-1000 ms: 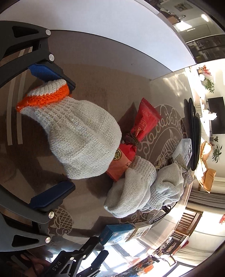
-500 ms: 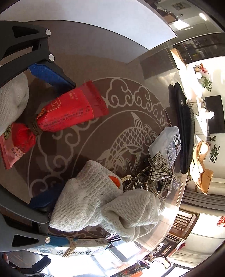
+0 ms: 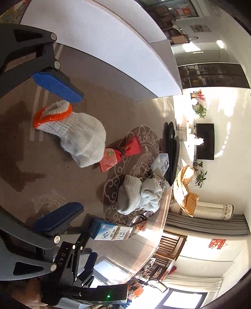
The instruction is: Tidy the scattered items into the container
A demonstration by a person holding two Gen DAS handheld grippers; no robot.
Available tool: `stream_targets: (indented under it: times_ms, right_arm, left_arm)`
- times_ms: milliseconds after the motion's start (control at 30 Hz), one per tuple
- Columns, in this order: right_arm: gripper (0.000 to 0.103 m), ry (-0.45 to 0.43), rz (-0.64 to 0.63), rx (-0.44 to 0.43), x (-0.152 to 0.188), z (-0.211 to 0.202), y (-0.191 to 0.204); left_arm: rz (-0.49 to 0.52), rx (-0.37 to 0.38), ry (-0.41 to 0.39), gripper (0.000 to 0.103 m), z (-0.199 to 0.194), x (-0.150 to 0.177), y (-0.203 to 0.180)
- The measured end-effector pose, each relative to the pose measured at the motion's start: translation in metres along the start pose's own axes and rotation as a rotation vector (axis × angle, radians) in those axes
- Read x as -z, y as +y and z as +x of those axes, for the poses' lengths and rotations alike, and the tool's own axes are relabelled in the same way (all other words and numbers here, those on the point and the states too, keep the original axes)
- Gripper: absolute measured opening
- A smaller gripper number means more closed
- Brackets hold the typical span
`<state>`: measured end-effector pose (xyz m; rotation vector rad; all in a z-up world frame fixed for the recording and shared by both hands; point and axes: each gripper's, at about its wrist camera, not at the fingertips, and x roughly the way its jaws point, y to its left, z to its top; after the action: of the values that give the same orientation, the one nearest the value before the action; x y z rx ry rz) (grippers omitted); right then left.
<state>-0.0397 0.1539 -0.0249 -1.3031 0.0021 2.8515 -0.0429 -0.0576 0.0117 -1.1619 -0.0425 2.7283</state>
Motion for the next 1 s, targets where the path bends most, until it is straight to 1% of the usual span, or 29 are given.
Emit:
stream_targets:
  times_ms: [33, 100, 133, 233, 267, 300, 333, 367, 433, 467, 500, 533, 600, 633, 700, 767, 800, 867, 1000]
  right_arm:
    - [0.077, 0.0, 0.0, 0.001, 0.0, 0.0, 0.0]
    - [0.077, -0.001, 0.0, 0.001, 0.001, -0.001, 0.0]
    - [0.077, -0.001, -0.001, 0.001, 0.001, -0.001, 0.0]
    - [0.077, -0.001, 0.0, 0.001, 0.001, -0.001, 0.0]
    - [0.077, -0.001, 0.0, 0.001, 0.001, -0.001, 0.0]
    - [0.077, -0.001, 0.0, 0.001, 0.001, -0.001, 0.0]
    - [0.077, -0.001, -0.001, 0.001, 0.001, -0.001, 0.0]
    - [0.077, -0.001, 0.0, 0.001, 0.001, -0.001, 0.0]
    - [0.077, -0.001, -0.001, 0.001, 0.001, -0.001, 0.0]
    - [0.077, -0.001, 0.0, 0.001, 0.001, -0.001, 0.0]
    - [0.077, -0.001, -0.001, 0.001, 0.001, -0.001, 0.0]
    - [0.077, -0.001, -0.001, 0.001, 0.001, -0.001, 0.0]
    - [0.077, -0.001, -0.002, -0.002, 0.0, -0.001, -0.001]
    - [0.077, -0.001, -0.002, -0.005, 0.0, -0.001, -0.001]
    - [0.077, -0.002, -0.001, -0.005, 0.0, -0.001, -0.002]
    - [0.077, -0.002, 0.0, -0.001, 0.0, -0.001, -0.002]
    - [0.077, -0.003, 0.0, 0.0, 0.0, -0.001, -0.002]
    - [0.077, -0.003, 0.001, 0.0, 0.0, -0.001, -0.002]
    - [0.077, -0.003, 0.0, -0.002, 0.0, 0.0, -0.002]
  left_arm:
    - [-0.017, 0.026, 0.043, 0.103, 0.003, 0.006, 0.006]
    - [-0.018, 0.064, 0.09, 0.103, 0.006, 0.015, 0.01]
    - [-0.006, 0.09, 0.101, 0.103, 0.006, 0.017, 0.008]
    - [0.034, 0.224, 0.117, 0.103, 0.002, 0.019, -0.008]
    - [0.056, 0.254, 0.132, 0.103, 0.007, 0.016, -0.014]
    - [0.077, 0.256, 0.14, 0.103, 0.013, 0.012, -0.019]
    - [0.088, 0.241, 0.139, 0.103, 0.021, 0.007, -0.021]
    - [0.079, 0.242, 0.148, 0.103, 0.033, 0.001, -0.02]
    - [0.048, 0.281, 0.14, 0.103, 0.057, -0.021, -0.02]
    - [0.039, 0.31, 0.148, 0.102, 0.066, -0.033, -0.021]
    - [0.032, 0.324, 0.156, 0.101, 0.072, -0.043, -0.025]
    - [0.029, 0.322, 0.151, 0.099, 0.073, -0.053, -0.029]
    - [0.021, 0.295, 0.099, 0.099, 0.056, -0.063, -0.035]
    - [0.013, 0.258, 0.079, 0.101, 0.047, -0.061, -0.035]
    - [0.01, 0.149, 0.076, 0.101, 0.035, -0.047, -0.033]
    - [0.02, 0.042, 0.104, 0.101, 0.033, -0.026, -0.03]
    - [0.022, 0.015, 0.12, 0.101, 0.033, -0.016, -0.027]
    - [0.012, -0.007, 0.141, 0.101, 0.036, 0.0, -0.024]
    - [0.03, -0.056, 0.133, 0.102, 0.039, 0.008, -0.028]
